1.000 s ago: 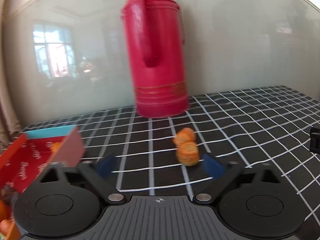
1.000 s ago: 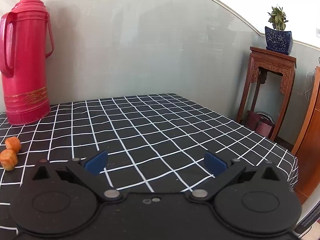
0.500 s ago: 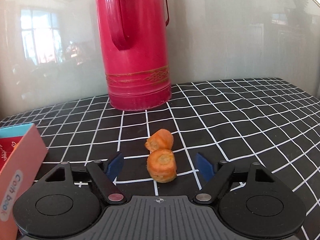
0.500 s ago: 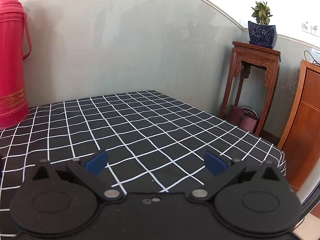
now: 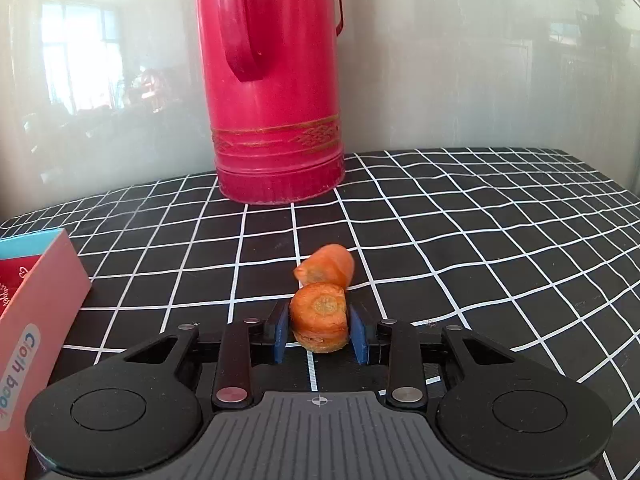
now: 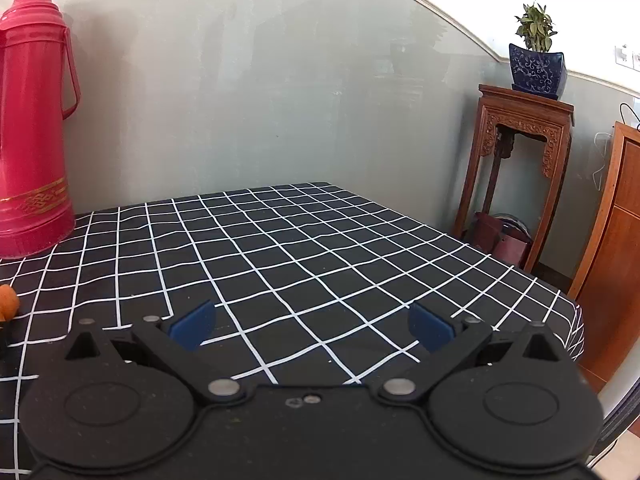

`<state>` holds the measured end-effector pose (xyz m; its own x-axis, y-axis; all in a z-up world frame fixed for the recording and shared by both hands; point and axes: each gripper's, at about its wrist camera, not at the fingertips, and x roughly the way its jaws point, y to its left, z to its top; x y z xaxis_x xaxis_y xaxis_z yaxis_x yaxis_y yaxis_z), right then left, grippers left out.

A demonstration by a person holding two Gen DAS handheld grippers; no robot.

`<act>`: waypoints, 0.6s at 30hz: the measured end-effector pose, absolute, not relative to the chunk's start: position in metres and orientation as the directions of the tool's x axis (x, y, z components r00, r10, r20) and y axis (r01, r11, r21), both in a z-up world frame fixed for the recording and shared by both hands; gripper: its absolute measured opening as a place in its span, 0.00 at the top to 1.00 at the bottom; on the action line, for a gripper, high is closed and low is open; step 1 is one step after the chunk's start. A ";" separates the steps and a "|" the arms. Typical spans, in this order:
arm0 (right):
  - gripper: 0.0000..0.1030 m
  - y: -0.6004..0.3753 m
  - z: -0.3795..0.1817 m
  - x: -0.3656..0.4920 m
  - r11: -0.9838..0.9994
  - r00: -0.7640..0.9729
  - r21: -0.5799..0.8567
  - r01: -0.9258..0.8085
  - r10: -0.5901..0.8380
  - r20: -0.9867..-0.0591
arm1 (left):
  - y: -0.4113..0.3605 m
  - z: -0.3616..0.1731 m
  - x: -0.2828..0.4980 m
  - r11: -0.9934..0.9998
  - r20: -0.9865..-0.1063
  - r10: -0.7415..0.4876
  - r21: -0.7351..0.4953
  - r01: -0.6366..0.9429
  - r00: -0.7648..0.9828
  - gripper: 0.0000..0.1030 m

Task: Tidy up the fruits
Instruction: 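Grasp the orange carrot piece with the left gripper and drop it into the tray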

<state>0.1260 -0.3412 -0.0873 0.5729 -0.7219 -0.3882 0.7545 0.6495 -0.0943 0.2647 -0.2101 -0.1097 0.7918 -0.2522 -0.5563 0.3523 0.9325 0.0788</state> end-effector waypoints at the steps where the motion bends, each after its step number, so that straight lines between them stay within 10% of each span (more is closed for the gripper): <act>1: 0.06 -0.341 -0.087 0.126 0.651 0.574 -0.094 0.753 -0.720 -0.389 | -0.210 -0.109 0.263 0.932 -0.551 -0.253 0.081 0.353 0.795 0.69; 18: 0.06 -0.334 -0.082 0.123 0.689 0.618 -0.088 0.719 -0.692 -0.372 | -0.192 -0.094 0.232 0.932 -0.452 -0.249 0.127 0.338 0.856 0.69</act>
